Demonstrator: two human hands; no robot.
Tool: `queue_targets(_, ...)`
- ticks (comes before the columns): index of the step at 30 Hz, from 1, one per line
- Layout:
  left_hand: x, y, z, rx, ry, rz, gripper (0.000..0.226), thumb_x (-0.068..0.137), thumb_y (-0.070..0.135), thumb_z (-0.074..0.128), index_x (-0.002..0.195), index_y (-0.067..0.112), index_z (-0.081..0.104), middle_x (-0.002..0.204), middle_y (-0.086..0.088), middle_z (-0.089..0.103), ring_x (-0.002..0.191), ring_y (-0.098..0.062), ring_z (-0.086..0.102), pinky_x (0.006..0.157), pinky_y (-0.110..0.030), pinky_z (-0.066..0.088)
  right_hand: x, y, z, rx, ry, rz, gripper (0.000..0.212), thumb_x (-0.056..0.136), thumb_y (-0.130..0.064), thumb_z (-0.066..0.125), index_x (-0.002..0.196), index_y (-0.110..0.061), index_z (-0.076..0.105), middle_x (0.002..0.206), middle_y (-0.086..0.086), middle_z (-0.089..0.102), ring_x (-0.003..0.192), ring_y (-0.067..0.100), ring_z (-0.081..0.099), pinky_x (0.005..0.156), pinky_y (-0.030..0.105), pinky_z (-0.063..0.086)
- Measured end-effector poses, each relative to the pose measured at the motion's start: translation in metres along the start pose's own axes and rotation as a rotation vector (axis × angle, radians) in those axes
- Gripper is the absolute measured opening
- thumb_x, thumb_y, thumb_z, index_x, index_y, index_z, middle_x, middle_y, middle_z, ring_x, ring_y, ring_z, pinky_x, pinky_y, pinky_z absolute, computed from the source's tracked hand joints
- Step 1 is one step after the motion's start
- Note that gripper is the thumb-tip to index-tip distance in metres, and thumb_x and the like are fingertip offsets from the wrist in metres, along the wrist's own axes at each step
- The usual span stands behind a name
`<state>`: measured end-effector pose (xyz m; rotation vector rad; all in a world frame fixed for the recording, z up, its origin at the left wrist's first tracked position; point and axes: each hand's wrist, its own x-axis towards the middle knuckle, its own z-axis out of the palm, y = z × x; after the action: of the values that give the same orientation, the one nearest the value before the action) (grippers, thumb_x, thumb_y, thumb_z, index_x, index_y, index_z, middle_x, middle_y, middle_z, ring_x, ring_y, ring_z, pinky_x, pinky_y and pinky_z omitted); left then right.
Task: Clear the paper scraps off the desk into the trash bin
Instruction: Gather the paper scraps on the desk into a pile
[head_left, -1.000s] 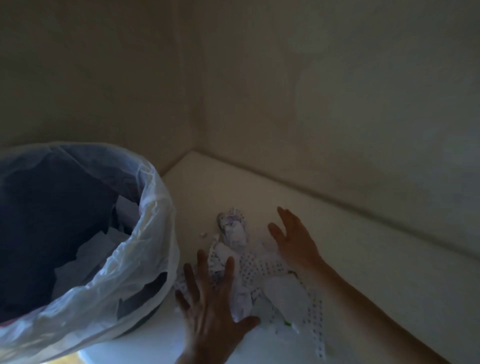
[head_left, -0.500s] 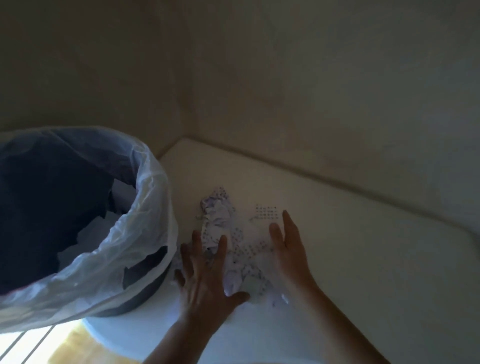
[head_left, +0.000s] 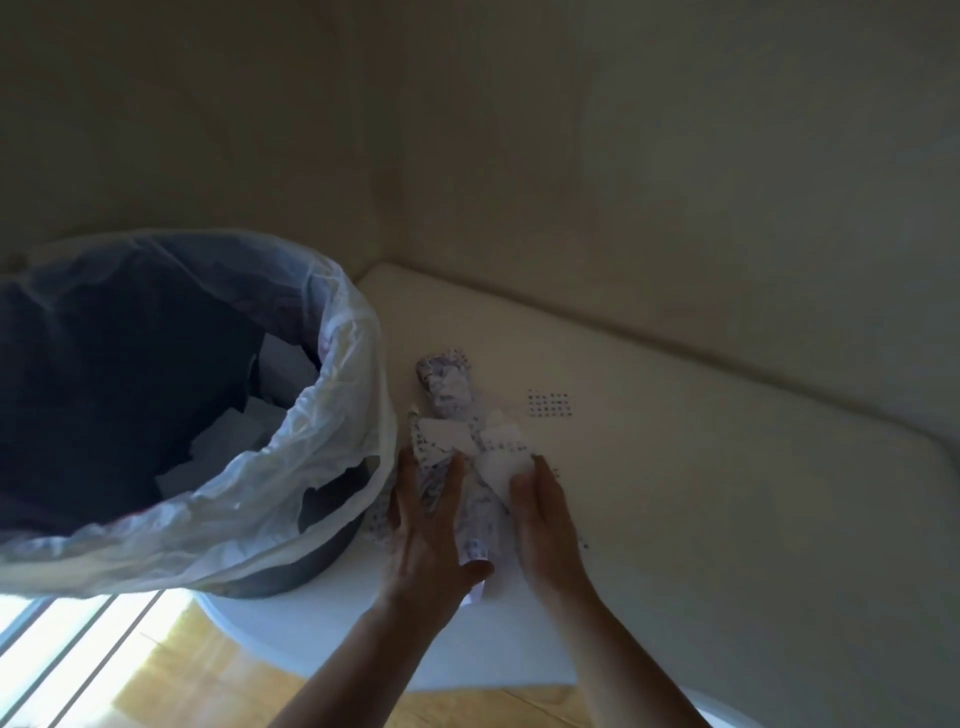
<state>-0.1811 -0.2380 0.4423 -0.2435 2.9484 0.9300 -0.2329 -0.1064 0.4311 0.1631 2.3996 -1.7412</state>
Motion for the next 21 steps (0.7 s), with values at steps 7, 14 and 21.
queue_targets(7,0.004,-0.008,0.0,-0.047,0.005,0.037,0.121,0.067,0.041,0.082,0.148,0.034,-0.007,0.157,-0.009,-0.029,0.148,-0.024,-0.022,0.121,-0.042,0.018,0.004,0.0,0.013,-0.005,-0.048,0.058,0.056,0.097,-0.044,0.042,0.149,-0.024,0.034,0.156,-0.004,0.035,0.142,0.011,0.031,0.116,0.027,0.021)
queue_targets(14,-0.005,0.011,-0.024,-0.064,0.063,0.013,0.108,0.069,0.04,0.08,0.153,0.03,0.013,0.16,-0.013,-0.012,0.148,-0.033,-0.018,0.12,-0.052,0.011,0.001,-0.019,-0.01,0.188,-0.009,0.045,0.035,0.099,-0.033,0.047,0.132,-0.022,0.056,0.137,0.002,0.058,0.123,0.014,0.054,0.111,0.042,0.04)
queue_targets(21,-0.008,0.085,-0.08,-0.298,0.087,-0.075,0.087,0.085,0.014,0.063,0.154,0.035,0.012,0.162,-0.008,-0.013,0.151,-0.028,0.005,0.119,-0.041,0.025,0.004,-0.064,-0.027,0.274,0.044,0.063,0.043,0.1,-0.028,0.046,0.141,-0.015,0.047,0.138,-0.006,0.051,0.11,-0.002,0.054,0.092,0.008,0.04)
